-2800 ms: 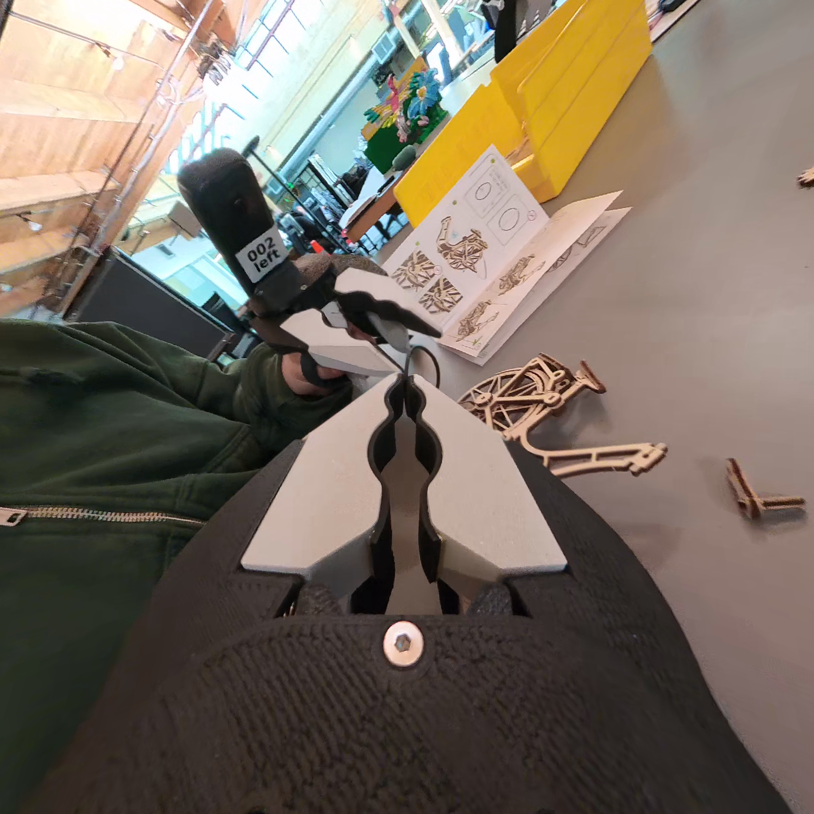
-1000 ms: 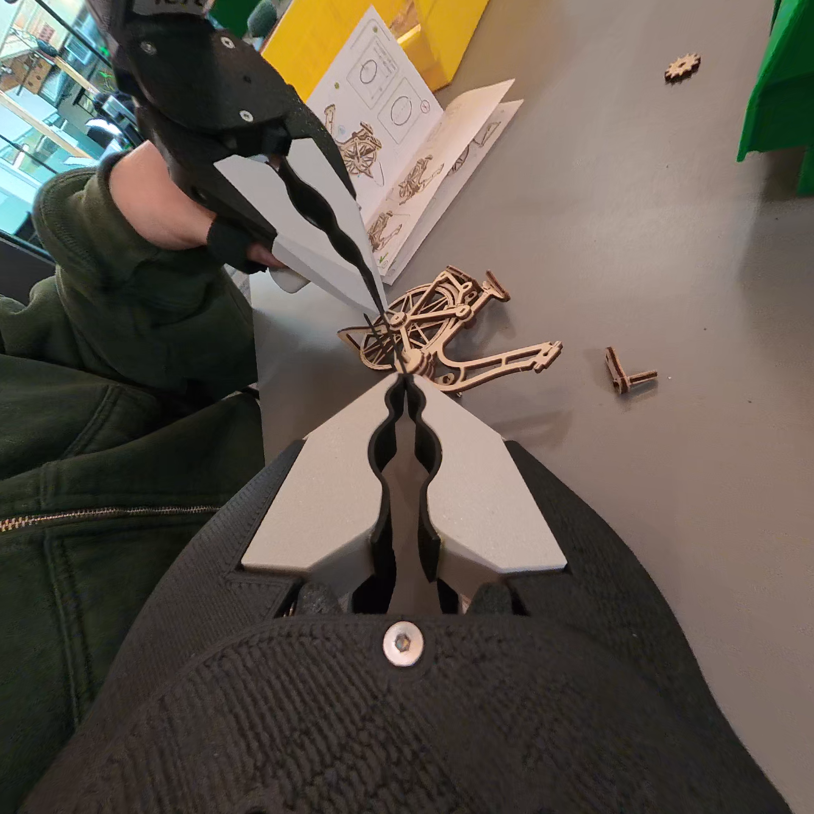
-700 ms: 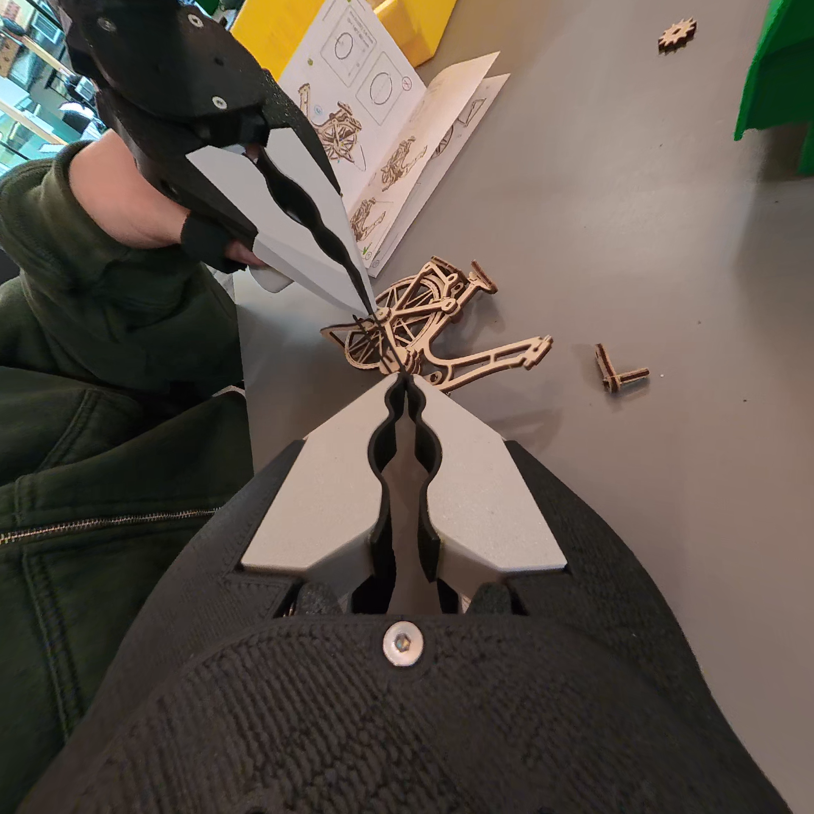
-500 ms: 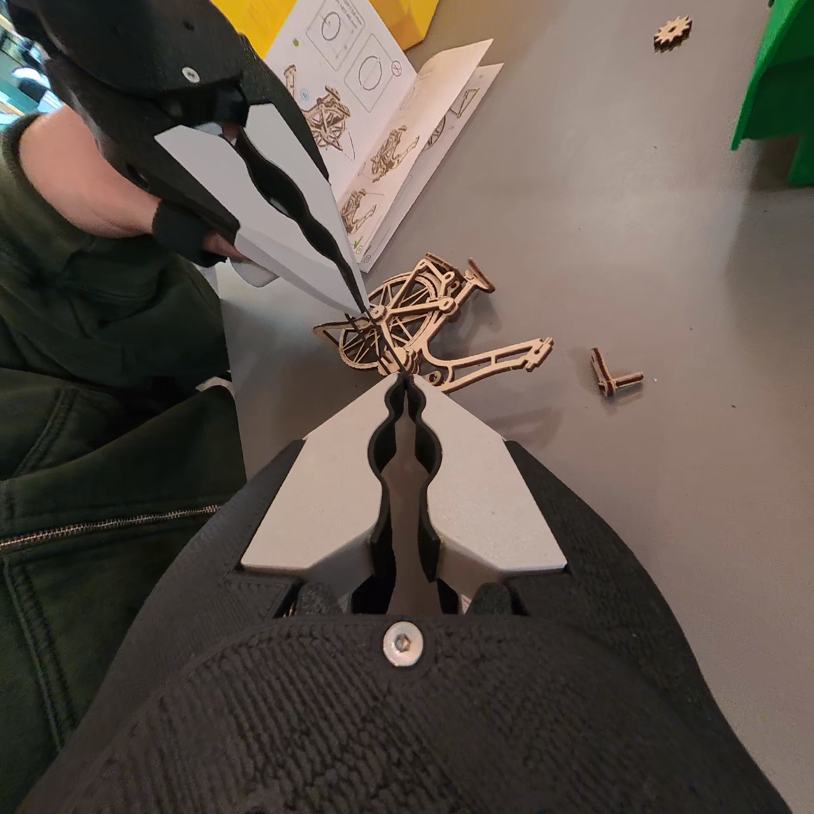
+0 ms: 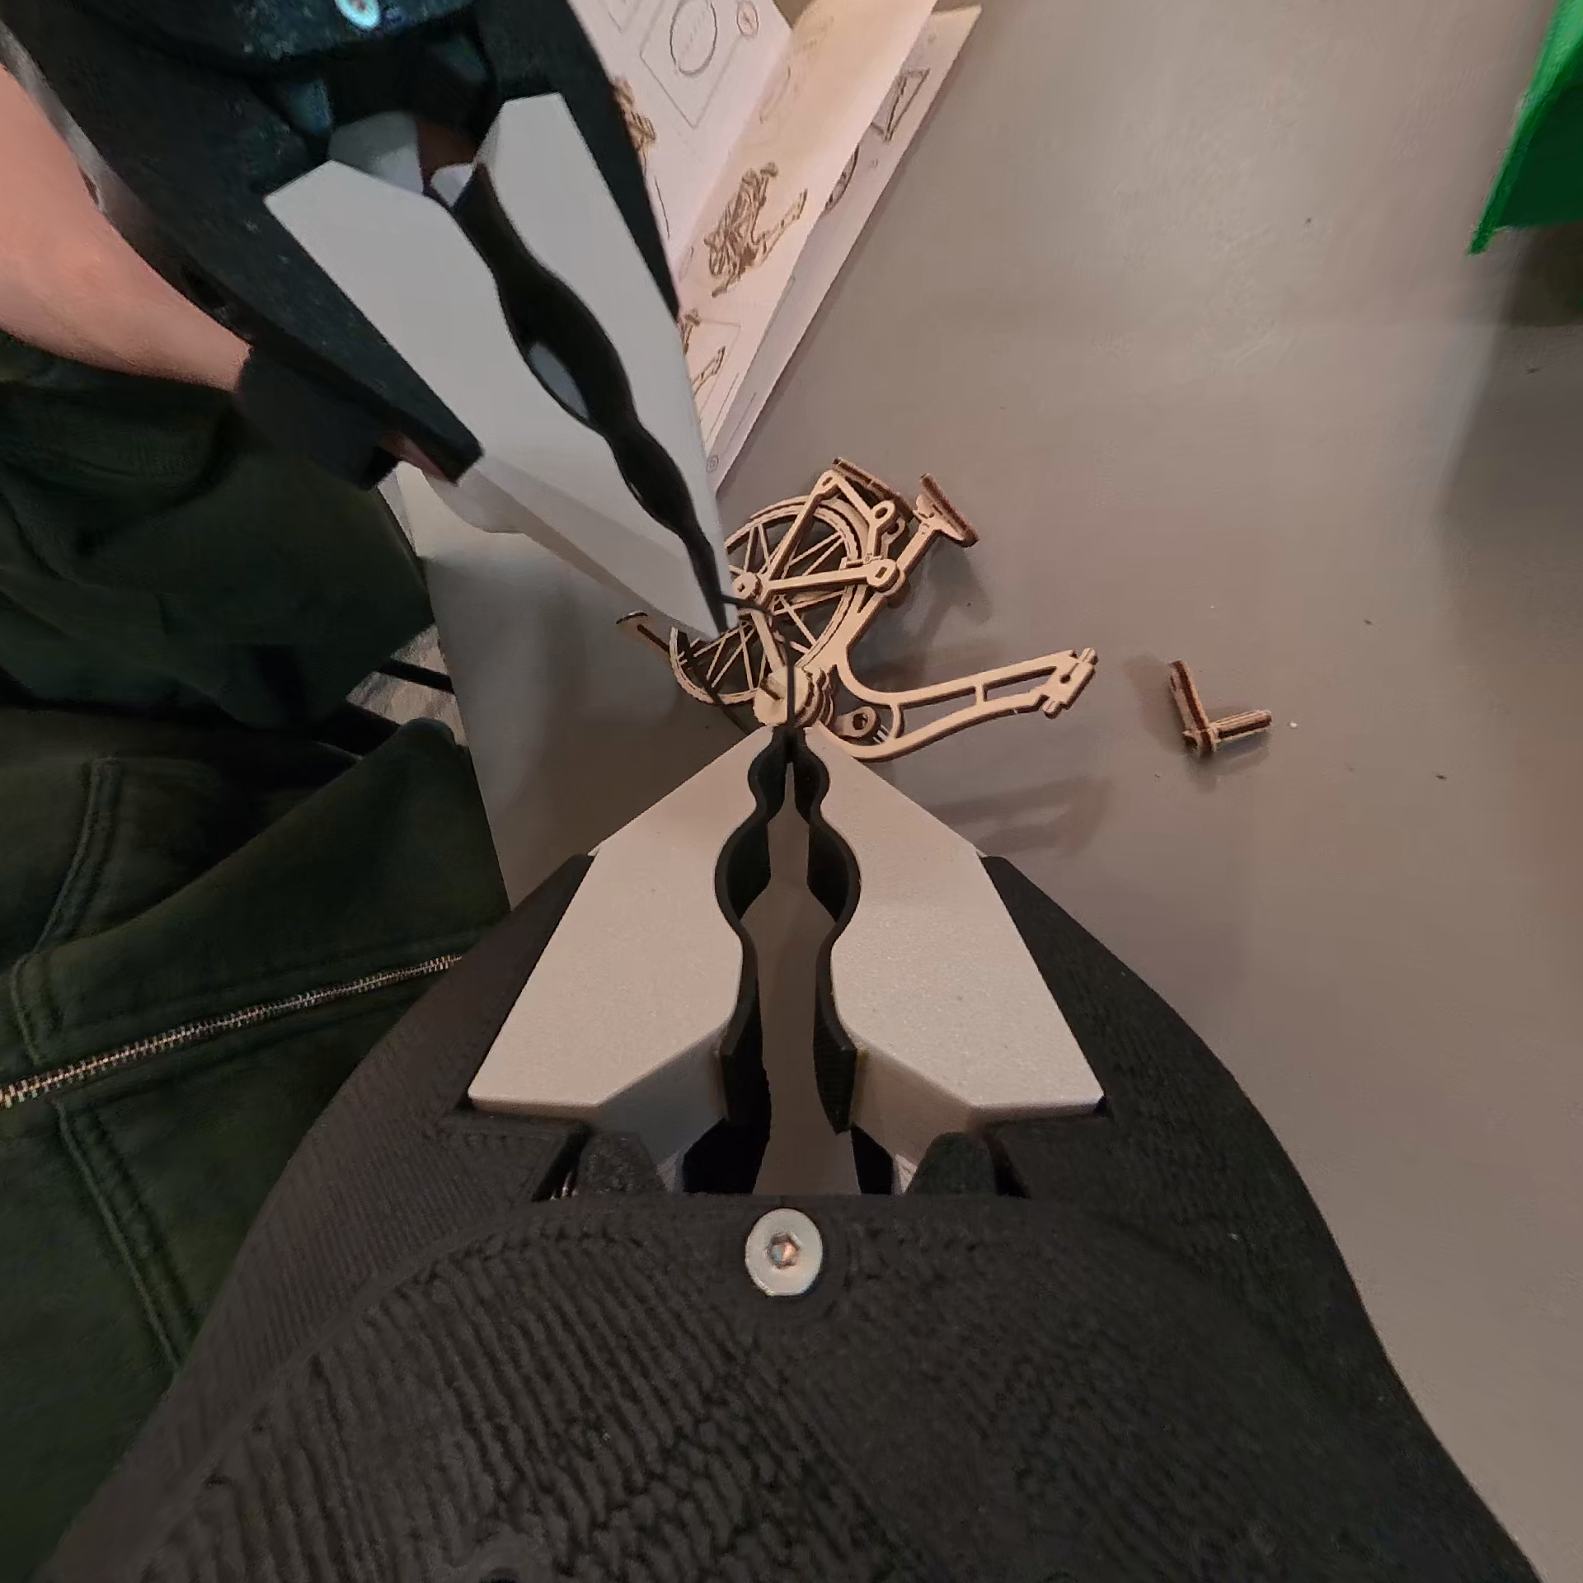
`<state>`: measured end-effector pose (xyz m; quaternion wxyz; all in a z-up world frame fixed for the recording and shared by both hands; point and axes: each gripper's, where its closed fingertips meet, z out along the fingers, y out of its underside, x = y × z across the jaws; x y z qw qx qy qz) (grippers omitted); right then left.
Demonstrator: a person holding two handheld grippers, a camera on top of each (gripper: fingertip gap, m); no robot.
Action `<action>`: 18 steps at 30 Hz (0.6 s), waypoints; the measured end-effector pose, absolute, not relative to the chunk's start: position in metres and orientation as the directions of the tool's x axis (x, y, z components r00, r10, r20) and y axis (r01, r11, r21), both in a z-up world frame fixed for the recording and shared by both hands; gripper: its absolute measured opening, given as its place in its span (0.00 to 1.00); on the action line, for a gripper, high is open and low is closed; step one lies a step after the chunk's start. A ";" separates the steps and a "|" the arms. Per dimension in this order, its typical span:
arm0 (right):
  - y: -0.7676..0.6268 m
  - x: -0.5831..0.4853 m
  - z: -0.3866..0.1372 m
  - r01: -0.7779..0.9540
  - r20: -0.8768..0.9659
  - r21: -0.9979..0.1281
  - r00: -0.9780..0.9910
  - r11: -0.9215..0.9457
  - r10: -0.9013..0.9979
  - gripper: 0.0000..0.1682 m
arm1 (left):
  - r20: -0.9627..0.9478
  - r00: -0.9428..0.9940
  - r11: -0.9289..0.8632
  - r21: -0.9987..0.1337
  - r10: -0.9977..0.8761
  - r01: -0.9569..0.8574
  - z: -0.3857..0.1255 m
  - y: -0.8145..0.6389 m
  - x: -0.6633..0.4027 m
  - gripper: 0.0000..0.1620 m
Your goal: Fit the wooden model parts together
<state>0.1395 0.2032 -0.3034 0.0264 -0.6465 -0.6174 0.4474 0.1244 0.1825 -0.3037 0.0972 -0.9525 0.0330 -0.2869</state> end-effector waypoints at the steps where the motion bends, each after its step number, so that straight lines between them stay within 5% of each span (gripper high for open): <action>1: 0.202 0.139 -0.304 0.781 -0.543 -0.581 -0.161 -0.230 0.824 0.00 | 0.540 0.834 -0.981 -0.192 -0.114 -0.011 -0.305 0.183 0.125 0.00; 18: 0.200 0.134 -0.307 0.800 -0.510 -0.561 -0.132 -0.212 0.850 0.00 | 0.551 0.832 -0.996 -0.090 -0.065 -0.018 -0.309 0.182 0.121 0.00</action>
